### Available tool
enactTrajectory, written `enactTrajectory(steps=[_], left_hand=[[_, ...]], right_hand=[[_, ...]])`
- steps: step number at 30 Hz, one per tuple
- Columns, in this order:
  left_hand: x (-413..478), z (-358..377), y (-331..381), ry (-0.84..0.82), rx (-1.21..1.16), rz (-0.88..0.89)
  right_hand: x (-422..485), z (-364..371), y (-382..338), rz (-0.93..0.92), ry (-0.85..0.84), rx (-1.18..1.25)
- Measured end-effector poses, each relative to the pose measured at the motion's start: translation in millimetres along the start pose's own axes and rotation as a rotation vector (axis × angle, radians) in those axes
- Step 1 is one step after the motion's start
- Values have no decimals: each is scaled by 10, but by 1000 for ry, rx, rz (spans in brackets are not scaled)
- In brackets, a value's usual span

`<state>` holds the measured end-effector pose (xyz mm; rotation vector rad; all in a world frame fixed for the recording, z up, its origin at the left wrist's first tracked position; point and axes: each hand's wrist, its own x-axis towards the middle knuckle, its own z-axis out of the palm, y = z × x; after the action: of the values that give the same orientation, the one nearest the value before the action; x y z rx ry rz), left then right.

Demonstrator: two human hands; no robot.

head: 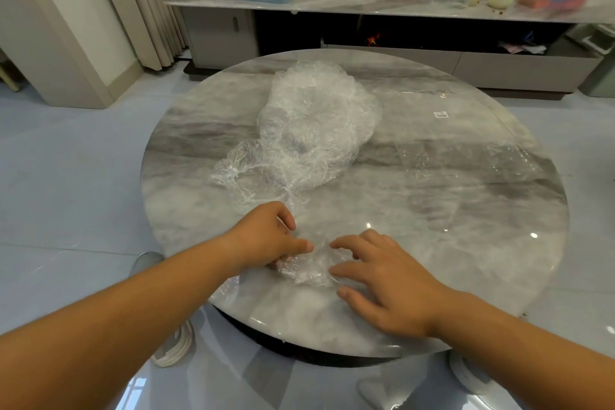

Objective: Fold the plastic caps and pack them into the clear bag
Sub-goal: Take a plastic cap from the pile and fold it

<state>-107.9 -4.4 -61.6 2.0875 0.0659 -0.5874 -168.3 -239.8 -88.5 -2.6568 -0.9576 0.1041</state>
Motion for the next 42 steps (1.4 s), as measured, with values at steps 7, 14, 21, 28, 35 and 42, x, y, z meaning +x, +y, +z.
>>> enactTrajectory(steps=[7,14,21,28,35,42], left_hand=[[-5,1,-20,-89,-223,-101],[-72,-109,25,-153,-52,-207],[-145,7,97,-238,-398,-127],[-156,135,155,-260,-613,6],[-144,312,107,-252,-542,-48],[-154,381,167,-294,-550,-54]], right_hand=[[-128,48,-72,3,-11,7],[-188,82,-127,28,1,-69],[-213,158,-172,77,100,-199],[-197,164,-214,111,113,-189],[-337,97,-116,95,84,67],[-334,25,-132,64,231,29]])
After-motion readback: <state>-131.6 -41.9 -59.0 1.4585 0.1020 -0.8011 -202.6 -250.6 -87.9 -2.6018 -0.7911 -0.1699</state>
